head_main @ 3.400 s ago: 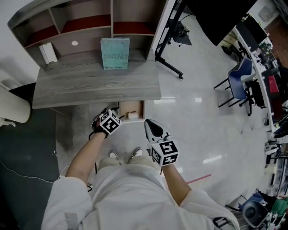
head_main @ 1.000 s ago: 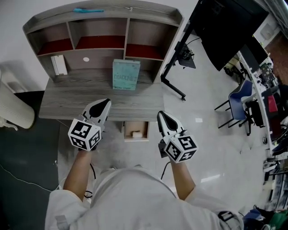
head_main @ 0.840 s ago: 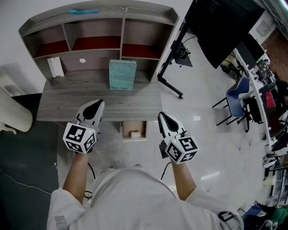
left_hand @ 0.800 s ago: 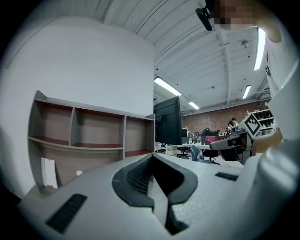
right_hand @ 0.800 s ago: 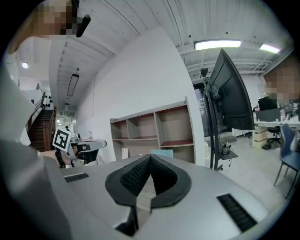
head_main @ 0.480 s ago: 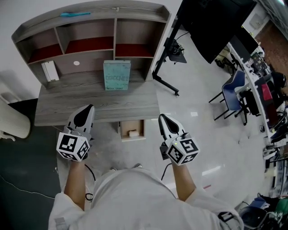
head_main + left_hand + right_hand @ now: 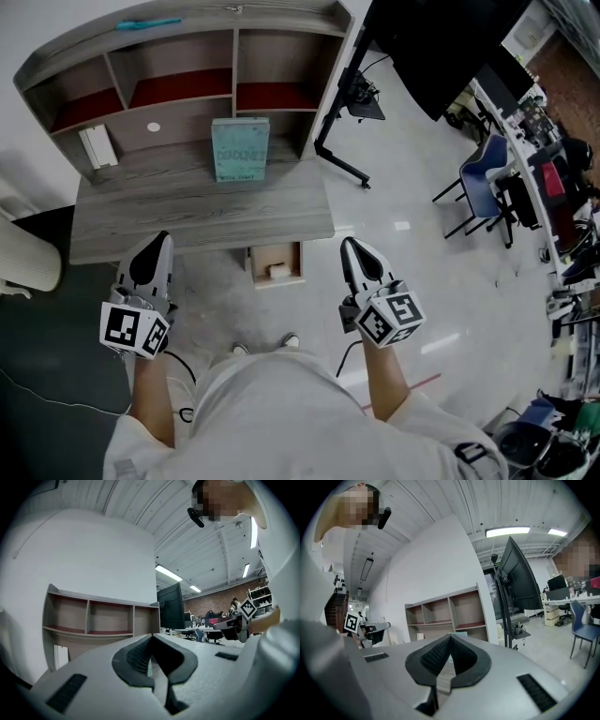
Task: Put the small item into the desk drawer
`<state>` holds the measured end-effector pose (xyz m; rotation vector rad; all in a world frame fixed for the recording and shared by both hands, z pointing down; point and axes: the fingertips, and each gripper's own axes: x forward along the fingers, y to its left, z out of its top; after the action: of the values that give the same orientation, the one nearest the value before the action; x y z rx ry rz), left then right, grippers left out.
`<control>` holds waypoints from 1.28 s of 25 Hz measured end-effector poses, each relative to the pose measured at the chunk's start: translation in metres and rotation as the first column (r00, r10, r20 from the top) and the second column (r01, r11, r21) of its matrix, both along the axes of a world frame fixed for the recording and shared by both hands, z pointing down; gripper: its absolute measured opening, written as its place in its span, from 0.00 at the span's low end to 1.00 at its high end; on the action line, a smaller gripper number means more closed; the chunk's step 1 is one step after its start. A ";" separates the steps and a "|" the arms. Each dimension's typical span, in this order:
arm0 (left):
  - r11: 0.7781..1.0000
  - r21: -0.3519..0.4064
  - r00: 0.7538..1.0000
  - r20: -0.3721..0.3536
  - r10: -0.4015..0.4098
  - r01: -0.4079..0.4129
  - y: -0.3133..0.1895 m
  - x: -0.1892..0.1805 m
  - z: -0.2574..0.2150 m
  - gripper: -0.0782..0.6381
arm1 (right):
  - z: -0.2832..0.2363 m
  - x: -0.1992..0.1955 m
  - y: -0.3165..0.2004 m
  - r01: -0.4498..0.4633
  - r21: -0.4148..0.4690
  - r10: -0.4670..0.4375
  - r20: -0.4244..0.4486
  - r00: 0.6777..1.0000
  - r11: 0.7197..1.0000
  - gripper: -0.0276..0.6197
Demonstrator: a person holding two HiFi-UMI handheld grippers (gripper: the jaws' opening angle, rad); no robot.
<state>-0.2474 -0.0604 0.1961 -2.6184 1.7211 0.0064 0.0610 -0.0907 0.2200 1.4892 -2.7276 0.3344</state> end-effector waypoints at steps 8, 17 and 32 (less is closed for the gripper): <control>0.998 0.025 0.998 0.005 -0.063 0.063 0.041 -0.032 0.001 0.12 | -0.006 -0.006 0.004 -0.033 0.021 0.034 -0.013 0.999 0.999 0.04; 0.992 0.002 0.991 -0.044 -0.125 0.125 0.061 -0.064 0.014 0.12 | -0.018 -0.009 0.006 -0.088 0.054 0.090 -0.040 0.995 0.995 0.04; 0.998 0.038 0.998 -0.032 -0.044 0.046 0.066 -0.047 -0.002 0.12 | -0.009 -0.022 0.021 -0.106 0.025 0.106 -0.038 0.994 0.994 0.04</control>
<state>-0.2945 0.0054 0.1942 -2.5654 1.7704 0.0805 0.0389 -0.0697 0.2105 1.6323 -2.6374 0.2740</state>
